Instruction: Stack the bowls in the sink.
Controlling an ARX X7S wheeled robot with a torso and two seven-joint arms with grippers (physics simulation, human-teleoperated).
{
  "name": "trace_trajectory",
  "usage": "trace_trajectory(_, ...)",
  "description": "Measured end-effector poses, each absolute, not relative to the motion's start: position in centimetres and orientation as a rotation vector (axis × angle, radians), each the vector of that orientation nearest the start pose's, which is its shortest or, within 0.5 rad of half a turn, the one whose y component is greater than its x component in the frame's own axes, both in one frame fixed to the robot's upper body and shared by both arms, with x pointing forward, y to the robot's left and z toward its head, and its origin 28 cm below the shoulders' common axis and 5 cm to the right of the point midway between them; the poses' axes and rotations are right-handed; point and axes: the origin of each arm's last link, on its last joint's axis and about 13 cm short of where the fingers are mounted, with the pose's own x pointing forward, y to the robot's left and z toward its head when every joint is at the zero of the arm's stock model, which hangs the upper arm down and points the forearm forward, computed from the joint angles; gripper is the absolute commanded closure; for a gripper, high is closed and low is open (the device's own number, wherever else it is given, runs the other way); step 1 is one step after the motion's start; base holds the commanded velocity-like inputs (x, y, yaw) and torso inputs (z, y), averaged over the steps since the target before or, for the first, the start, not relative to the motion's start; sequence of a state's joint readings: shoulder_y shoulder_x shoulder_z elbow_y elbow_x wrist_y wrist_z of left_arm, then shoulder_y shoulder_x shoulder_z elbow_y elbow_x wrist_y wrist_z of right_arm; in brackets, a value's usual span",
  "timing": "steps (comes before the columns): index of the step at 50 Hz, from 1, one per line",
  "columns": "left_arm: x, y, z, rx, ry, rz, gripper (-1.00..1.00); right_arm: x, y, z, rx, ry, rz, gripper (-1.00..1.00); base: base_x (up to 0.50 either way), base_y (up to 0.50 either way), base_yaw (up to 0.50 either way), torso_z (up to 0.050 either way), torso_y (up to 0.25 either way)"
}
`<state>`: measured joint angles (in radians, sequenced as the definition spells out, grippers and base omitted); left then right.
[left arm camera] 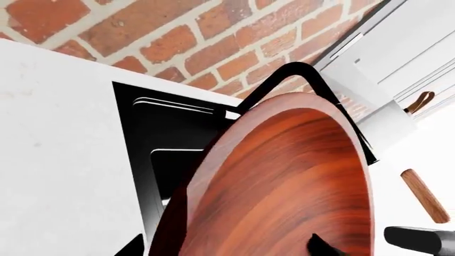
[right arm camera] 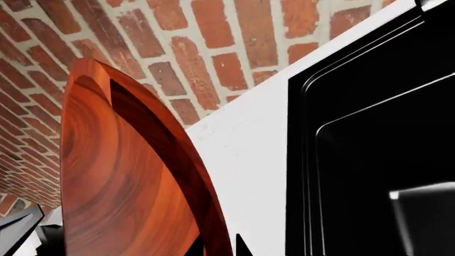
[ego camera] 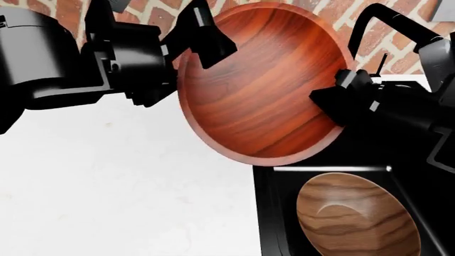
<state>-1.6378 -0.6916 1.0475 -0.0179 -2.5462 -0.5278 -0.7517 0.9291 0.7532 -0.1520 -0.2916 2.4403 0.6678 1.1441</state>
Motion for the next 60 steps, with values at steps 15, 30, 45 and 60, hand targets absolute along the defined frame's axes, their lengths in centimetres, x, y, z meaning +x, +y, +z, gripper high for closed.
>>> trace_trajectory(15,26.2,20.6,36.9,-0.558,0.549,-0.575,-1.0,21.9,-16.0,31.4,0.736,0.452,0.33,1.0,0.0,0.0,0.0,0.0,0.0)
trace_trajectory(30,25.4,21.6,37.7,-0.552,0.514,-0.54,-1.0,20.8,-17.4,31.2,0.73,0.447,0.251,1.0,0.0,0.0,0.0,0.0,0.001)
trace_trajectory(45,25.4,21.9,38.2,-0.554,0.487,-0.531,-1.0,18.9,-18.9,30.5,0.731,0.458,0.152,1.0,0.0,0.0,0.0,0.001,0.001)
trace_trajectory(60,25.7,21.8,38.4,-0.556,0.477,-0.542,-1.0,17.0,-20.4,29.6,0.739,0.466,0.046,1.0,0.0,0.0,0.0,0.0,0.0)
